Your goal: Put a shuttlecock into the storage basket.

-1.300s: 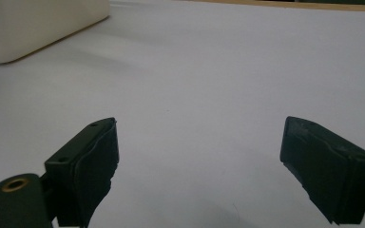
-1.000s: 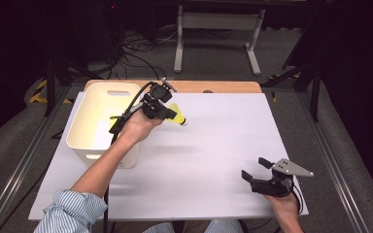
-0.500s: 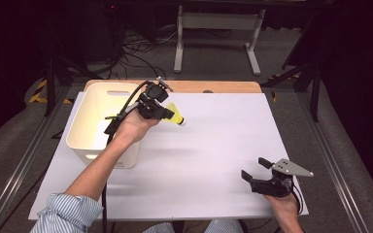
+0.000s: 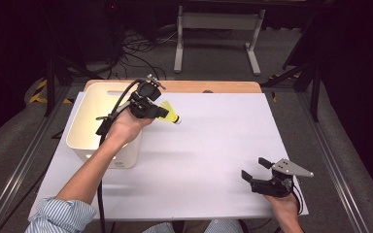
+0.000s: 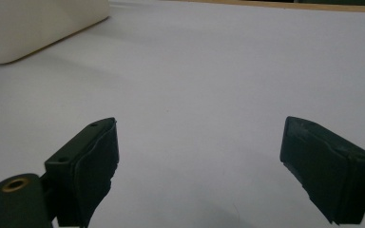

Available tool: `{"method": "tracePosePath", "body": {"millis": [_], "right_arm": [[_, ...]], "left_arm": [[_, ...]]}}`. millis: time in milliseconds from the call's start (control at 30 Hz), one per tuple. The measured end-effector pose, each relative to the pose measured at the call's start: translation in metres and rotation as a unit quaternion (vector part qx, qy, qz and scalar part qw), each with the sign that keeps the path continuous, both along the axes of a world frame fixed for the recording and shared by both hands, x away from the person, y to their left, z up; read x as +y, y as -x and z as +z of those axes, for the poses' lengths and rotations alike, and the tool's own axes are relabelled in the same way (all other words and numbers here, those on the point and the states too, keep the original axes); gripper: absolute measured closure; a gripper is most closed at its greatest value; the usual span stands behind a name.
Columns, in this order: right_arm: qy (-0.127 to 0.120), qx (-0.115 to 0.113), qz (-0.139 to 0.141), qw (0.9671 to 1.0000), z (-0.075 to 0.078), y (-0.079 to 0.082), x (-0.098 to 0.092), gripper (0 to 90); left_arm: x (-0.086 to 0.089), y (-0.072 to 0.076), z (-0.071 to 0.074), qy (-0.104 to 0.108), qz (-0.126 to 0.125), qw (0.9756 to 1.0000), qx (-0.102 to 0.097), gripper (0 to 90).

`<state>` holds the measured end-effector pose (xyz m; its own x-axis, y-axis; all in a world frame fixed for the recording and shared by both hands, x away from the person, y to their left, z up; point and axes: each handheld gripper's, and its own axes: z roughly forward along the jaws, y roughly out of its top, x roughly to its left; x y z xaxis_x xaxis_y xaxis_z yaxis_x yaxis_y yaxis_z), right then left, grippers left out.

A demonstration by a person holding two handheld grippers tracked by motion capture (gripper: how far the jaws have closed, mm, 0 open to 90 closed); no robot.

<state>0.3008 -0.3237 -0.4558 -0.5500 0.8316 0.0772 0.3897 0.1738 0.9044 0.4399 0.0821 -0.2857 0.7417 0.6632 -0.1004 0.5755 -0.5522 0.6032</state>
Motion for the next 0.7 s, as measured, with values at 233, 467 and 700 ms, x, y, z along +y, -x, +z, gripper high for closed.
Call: {"method": "tracePosePath", "body": {"millis": [233, 467, 700], "right_arm": [[-0.001, 0.001, -0.002, 1.0000, 0.000, 0.000, -0.001, 13.2], [-0.001, 0.000, -0.001, 1.0000, 0.000, 0.000, 0.000, 13.2], [-0.001, 0.000, -0.001, 1.0000, 0.000, 0.000, 0.000, 13.2]], "left_arm": [[0.004, 0.003, 0.002, 0.004, 0.003, 1.0000, 0.000, 90.0], [0.011, 0.006, 0.006, 0.008, 0.008, 0.9999, -0.002, 90.0], [0.018, 0.008, 0.009, 0.013, 0.015, 0.9998, -0.004, 90.0]]}}
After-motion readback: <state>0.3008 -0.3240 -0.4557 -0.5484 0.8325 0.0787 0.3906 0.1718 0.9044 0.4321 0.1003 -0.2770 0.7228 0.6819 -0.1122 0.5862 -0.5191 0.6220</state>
